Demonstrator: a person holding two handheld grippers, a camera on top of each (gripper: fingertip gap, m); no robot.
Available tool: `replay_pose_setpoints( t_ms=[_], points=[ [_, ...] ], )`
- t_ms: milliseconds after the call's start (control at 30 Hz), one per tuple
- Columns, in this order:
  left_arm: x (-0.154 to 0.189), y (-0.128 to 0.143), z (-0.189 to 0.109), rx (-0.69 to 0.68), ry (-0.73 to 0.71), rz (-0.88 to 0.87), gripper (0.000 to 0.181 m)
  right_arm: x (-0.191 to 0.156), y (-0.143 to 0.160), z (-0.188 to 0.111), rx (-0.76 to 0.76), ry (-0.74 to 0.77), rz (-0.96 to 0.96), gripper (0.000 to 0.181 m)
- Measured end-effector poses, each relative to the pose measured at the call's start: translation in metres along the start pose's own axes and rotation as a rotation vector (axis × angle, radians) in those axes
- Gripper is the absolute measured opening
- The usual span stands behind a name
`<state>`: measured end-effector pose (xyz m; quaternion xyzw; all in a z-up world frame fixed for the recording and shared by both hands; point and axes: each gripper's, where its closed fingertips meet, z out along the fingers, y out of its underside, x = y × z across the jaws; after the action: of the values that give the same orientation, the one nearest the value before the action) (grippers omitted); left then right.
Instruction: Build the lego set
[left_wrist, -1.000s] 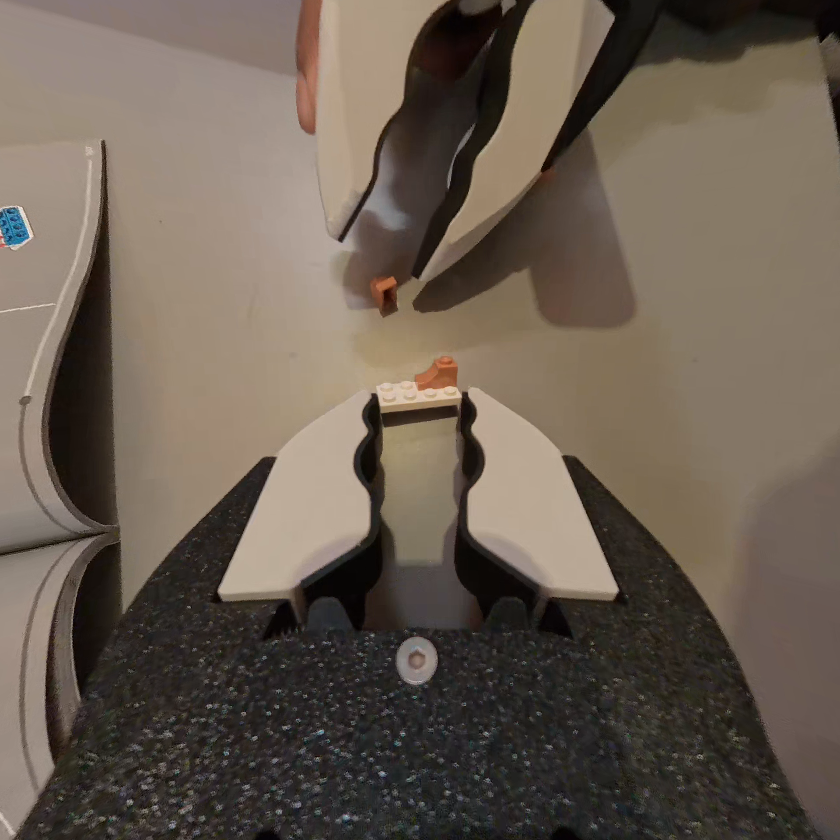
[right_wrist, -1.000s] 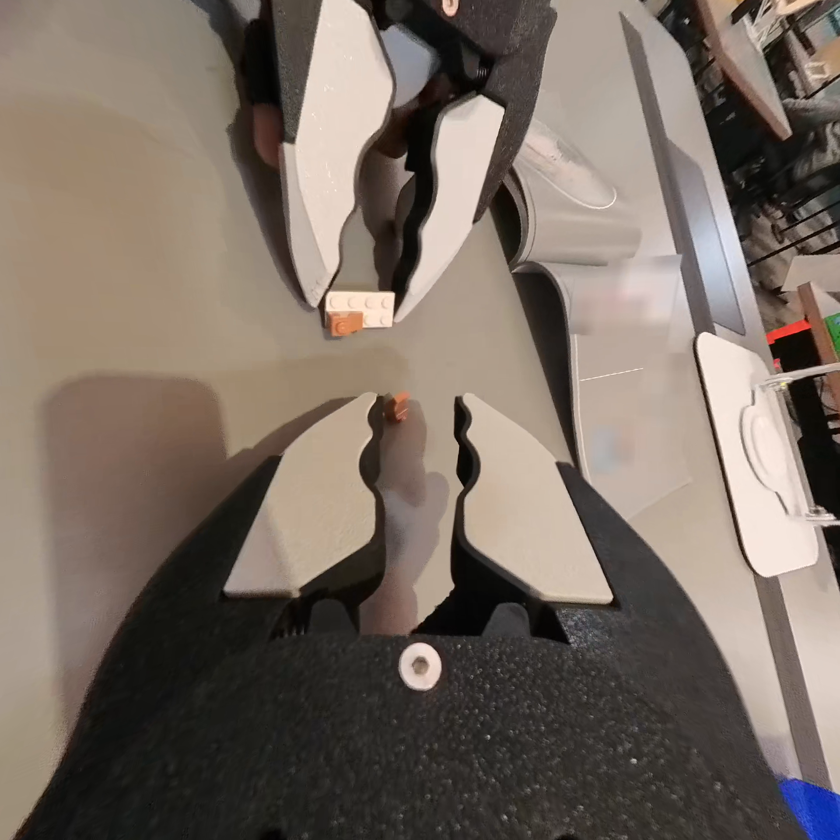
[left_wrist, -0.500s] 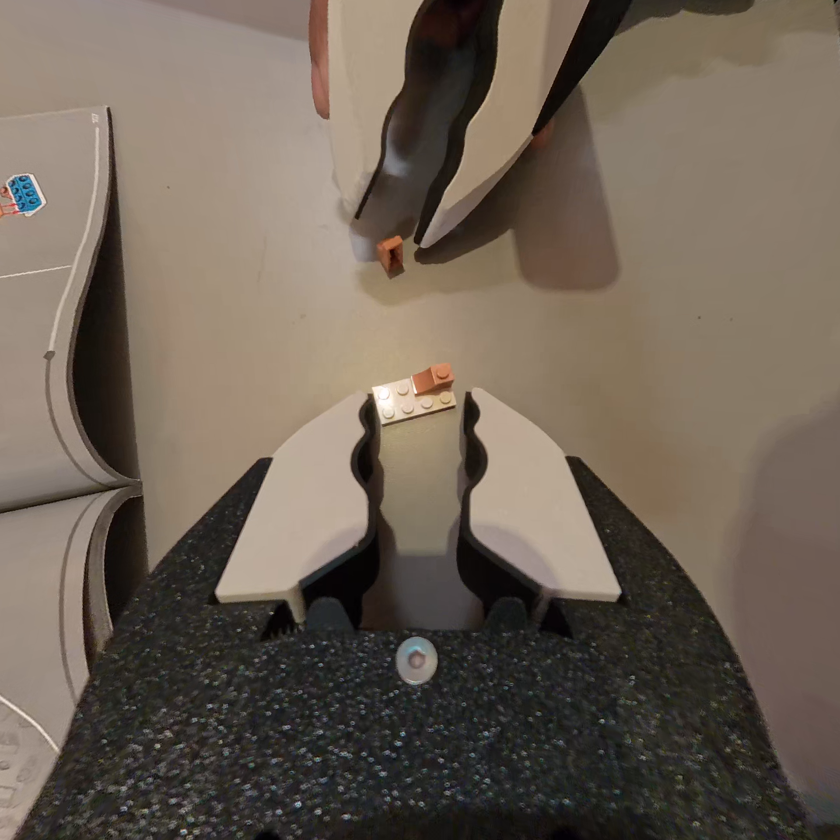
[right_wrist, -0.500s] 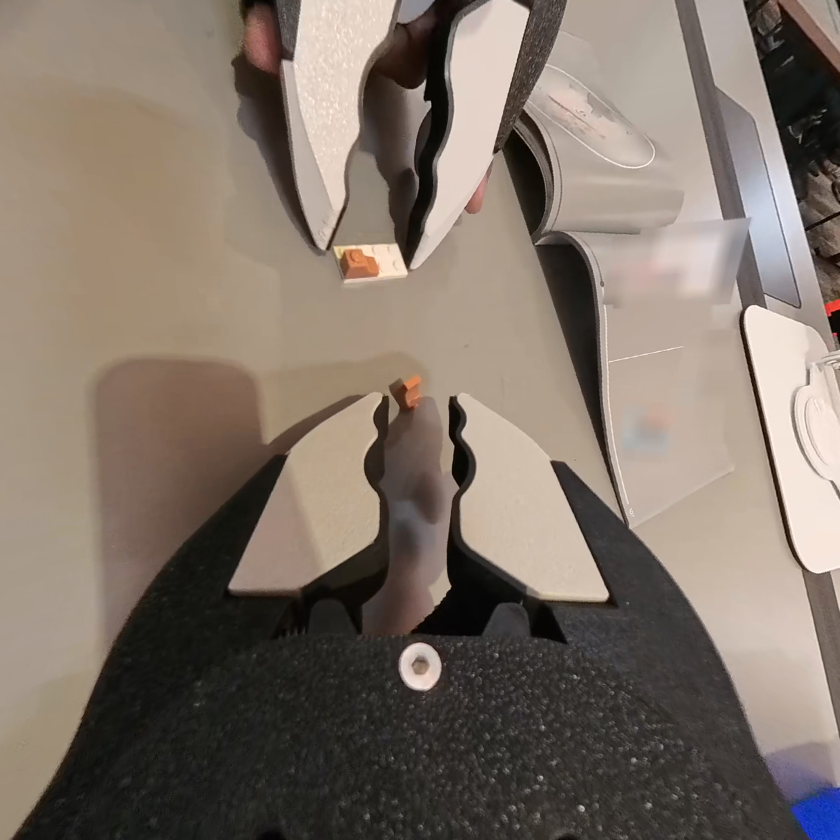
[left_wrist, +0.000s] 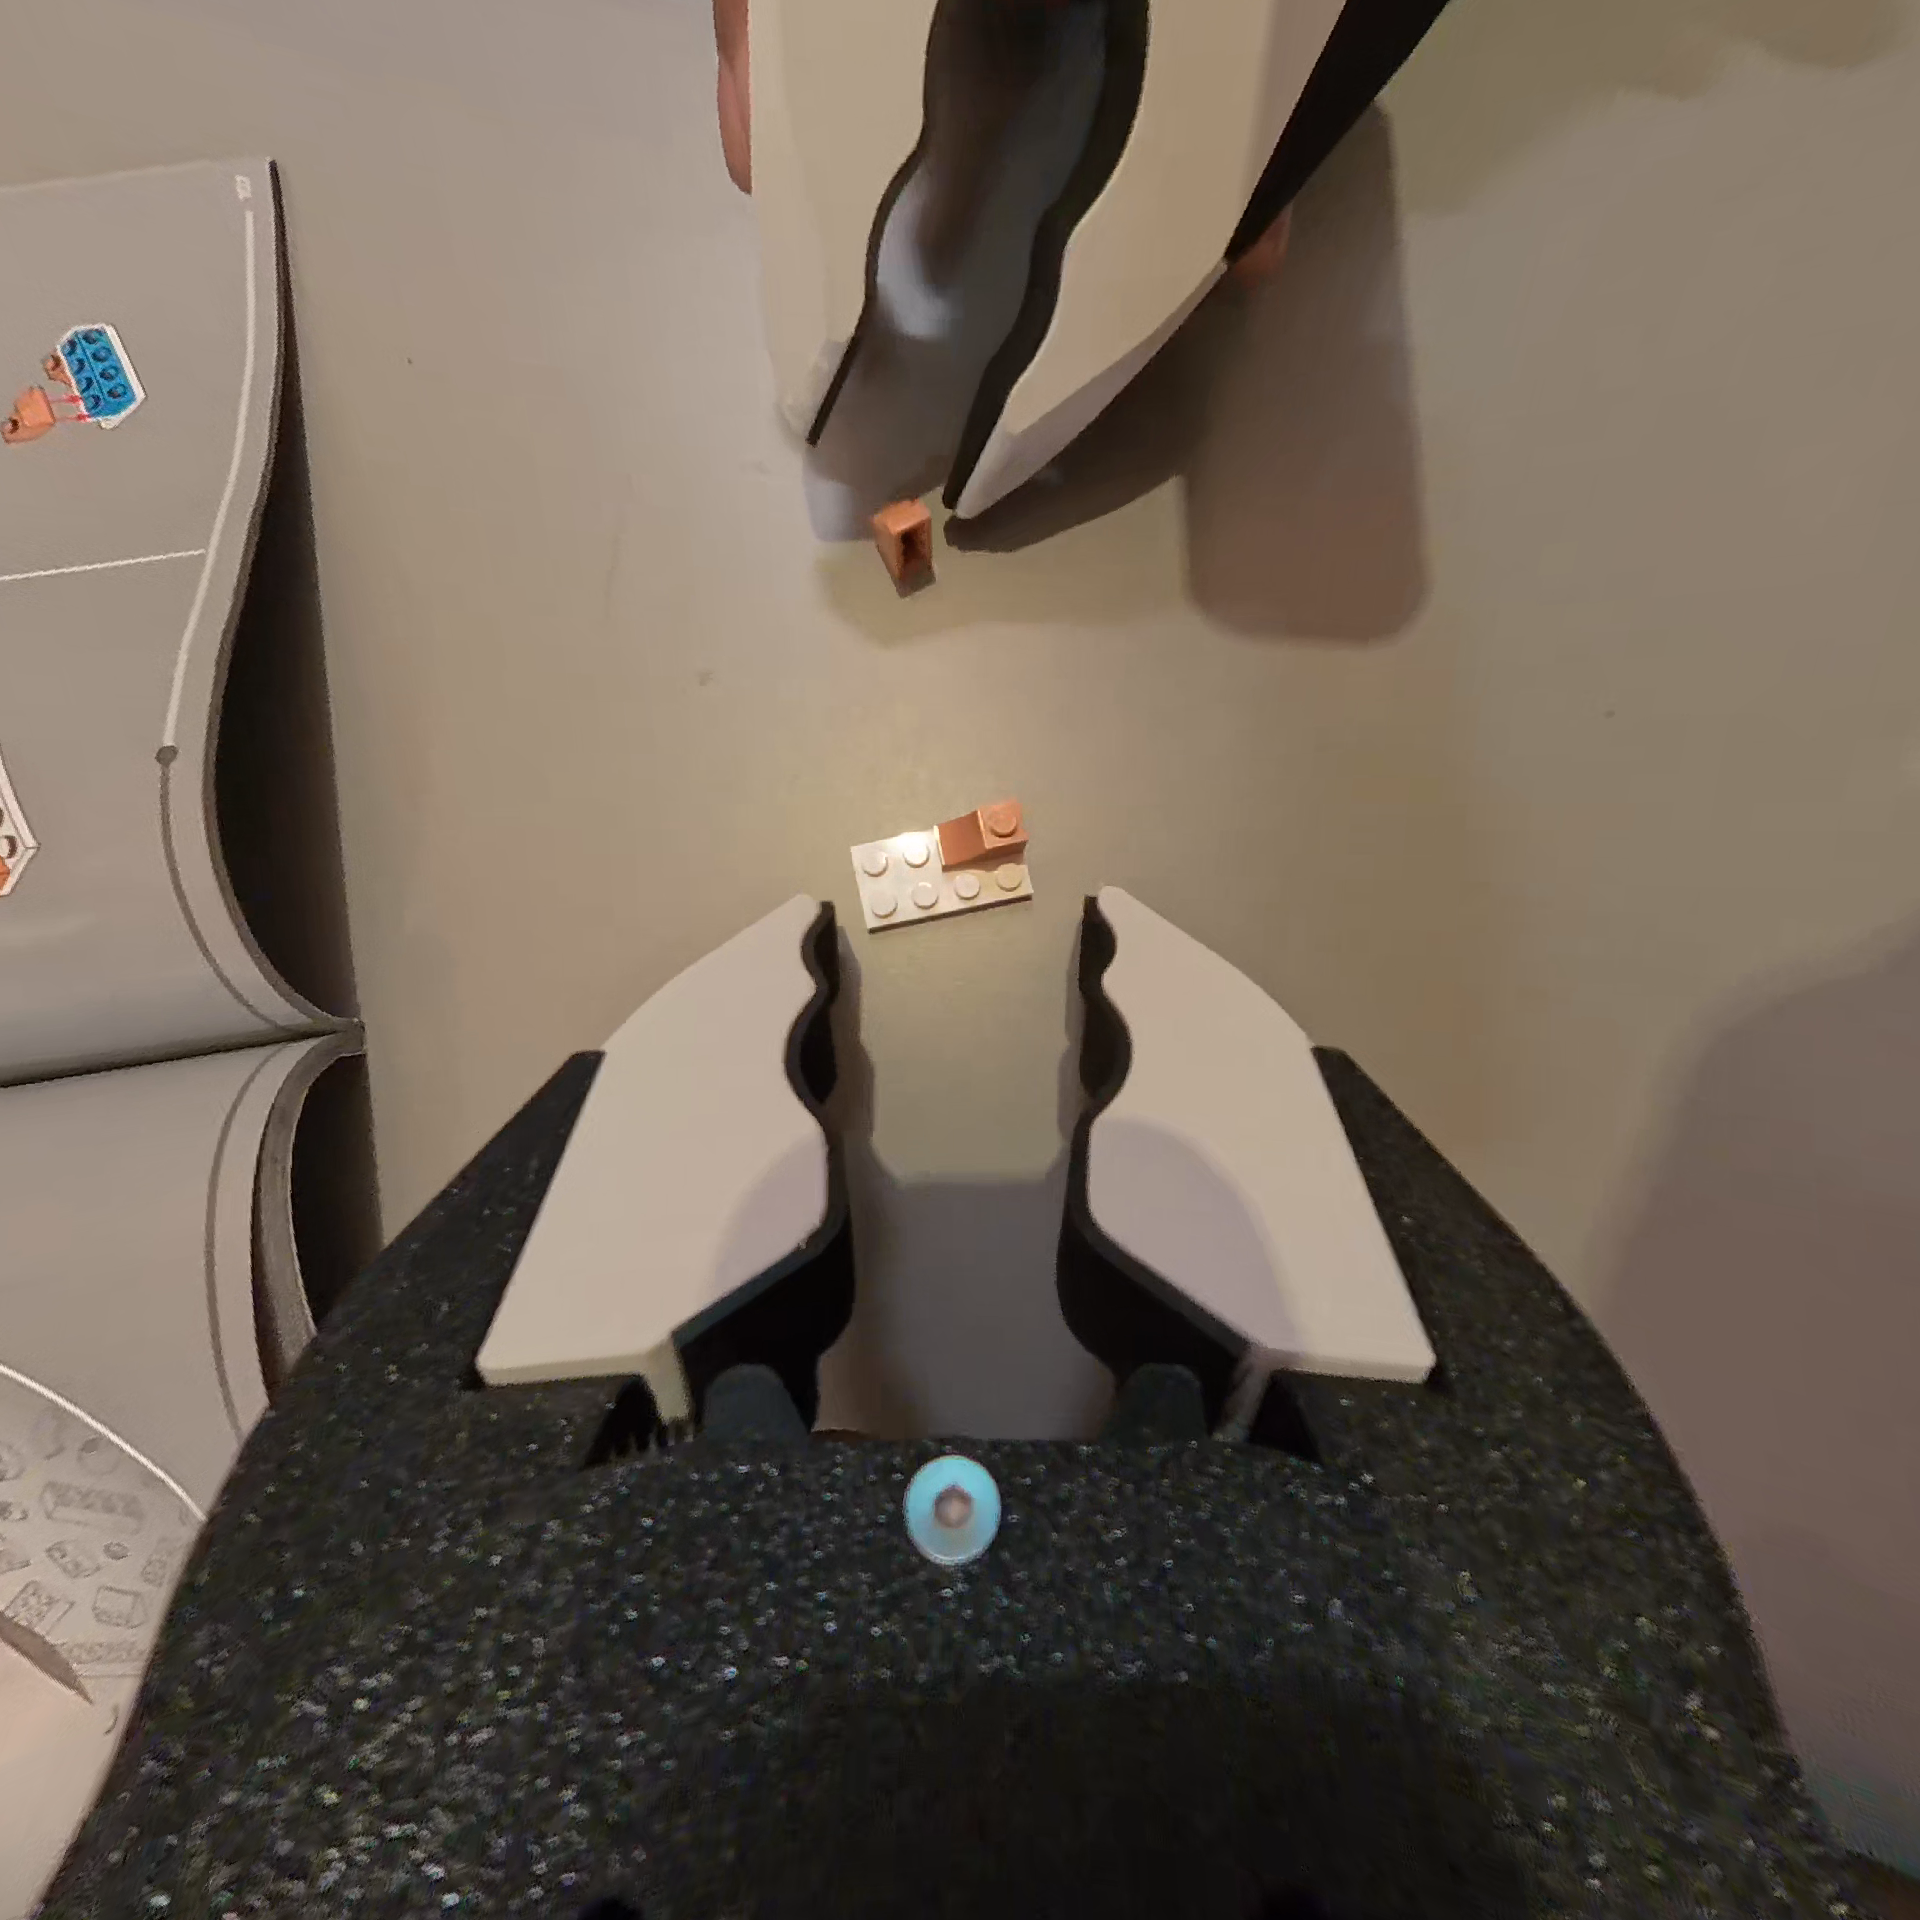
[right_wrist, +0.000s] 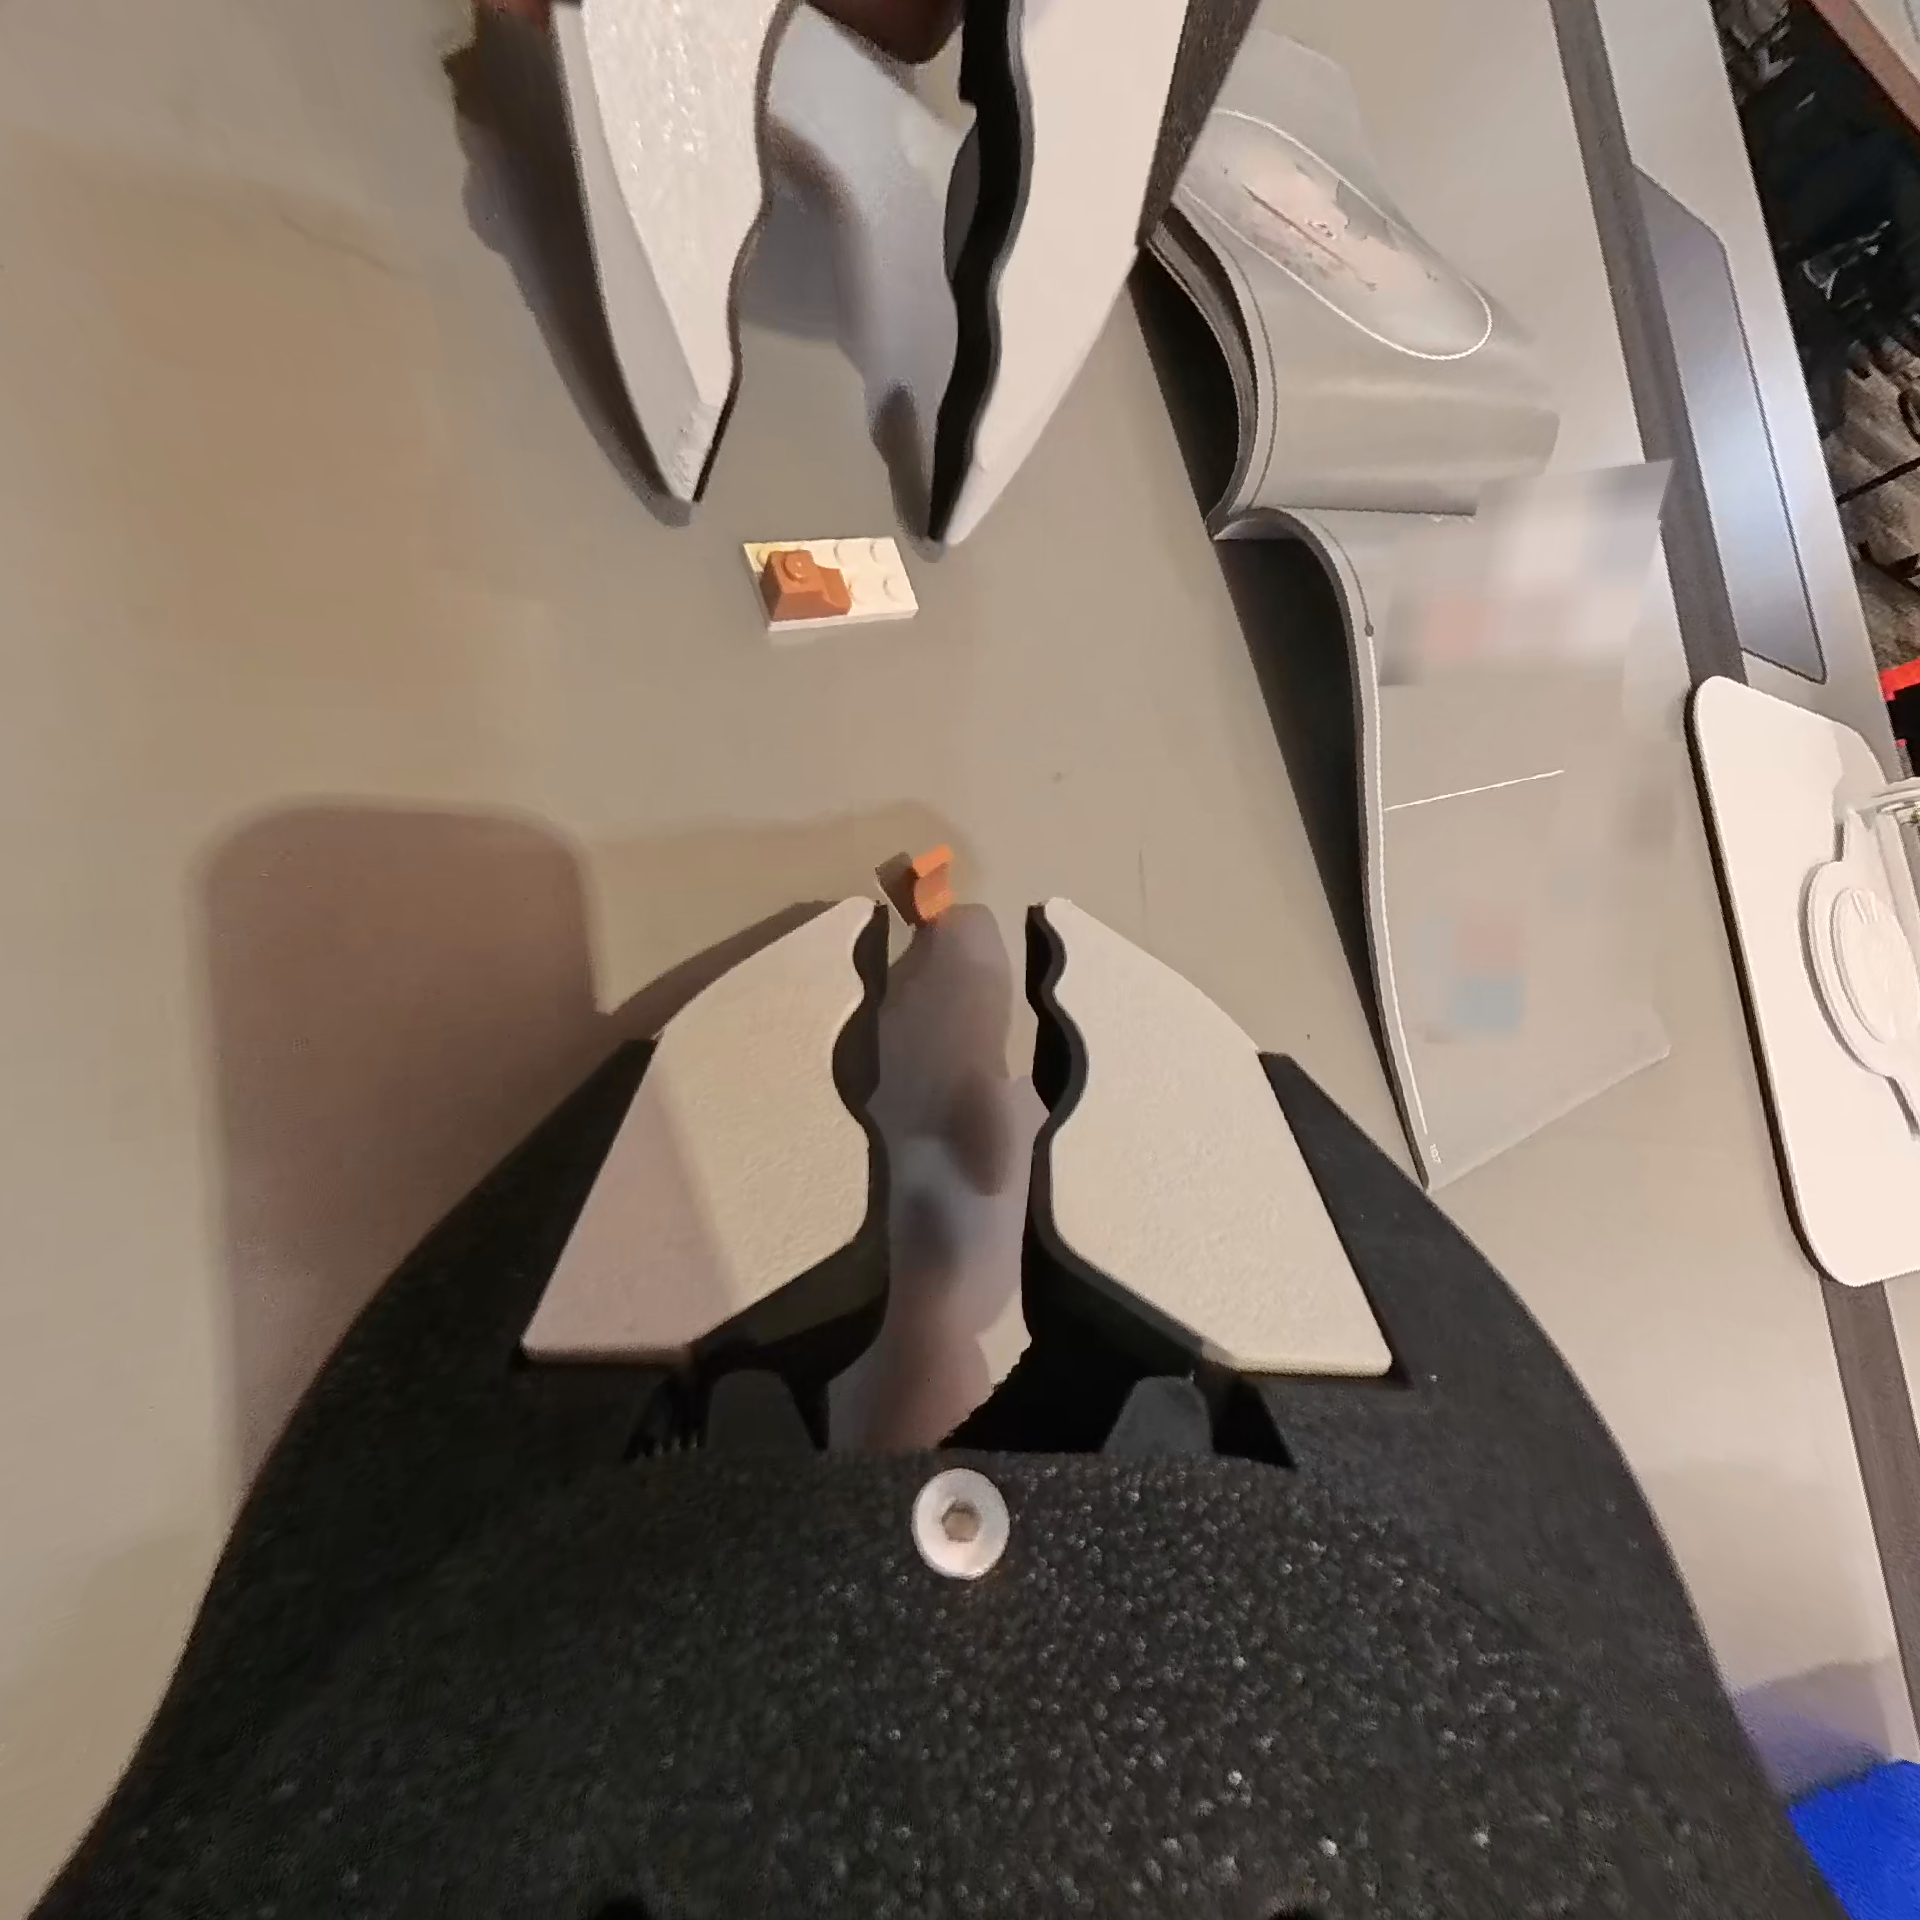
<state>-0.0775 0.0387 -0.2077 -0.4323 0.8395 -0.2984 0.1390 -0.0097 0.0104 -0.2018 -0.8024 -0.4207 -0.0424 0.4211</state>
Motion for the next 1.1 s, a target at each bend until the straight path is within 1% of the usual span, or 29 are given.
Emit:
replay_pose_setpoints(
  t_ms=[100,167,233,367,533,667,767,867,1000,1100],
  points=[
    [0.009,-0.006,-0.007,0.036,0.057,-0.015,0.032,0.003,0.002,0.000,-0.005,0.011,0.004,0.025],
    [0.016,-0.009,-0.009,0.055,0.103,-0.017,0.027,0.006,0.004,0.000,-0.009,0.023,0.012,0.025],
    [0.021,-0.009,-0.008,0.050,0.127,-0.013,0.027,0.007,0.003,0.000,-0.004,0.028,0.019,0.025],
    [0.023,-0.011,-0.006,0.052,0.127,-0.002,0.029,0.005,0.000,0.002,0.013,0.017,0.030,0.024],
    [0.019,-0.029,-0.006,0.143,0.115,-0.034,0.035,0.001,-0.004,0.004,0.027,-0.013,0.057,0.020],
    [0.008,-0.041,-0.001,0.205,0.068,-0.109,0.035,-0.002,-0.006,0.006,0.028,-0.025,0.042,0.014],
    [0.002,-0.035,0.002,0.171,0.045,-0.137,0.035,-0.004,-0.009,0.007,0.028,-0.023,0.039,0.013],
    [-0.006,-0.026,-0.001,0.109,-0.027,-0.135,0.036,-0.004,-0.009,0.007,0.026,-0.016,0.038,0.014],
    [-0.004,-0.018,-0.004,0.040,-0.050,-0.124,0.037,-0.004,-0.009,0.007,0.028,-0.014,0.038,0.014],
    [-0.005,-0.015,0.000,0.002,-0.085,-0.121,0.039,-0.004,-0.009,0.007,0.029,-0.013,0.037,0.014]
  ],
)
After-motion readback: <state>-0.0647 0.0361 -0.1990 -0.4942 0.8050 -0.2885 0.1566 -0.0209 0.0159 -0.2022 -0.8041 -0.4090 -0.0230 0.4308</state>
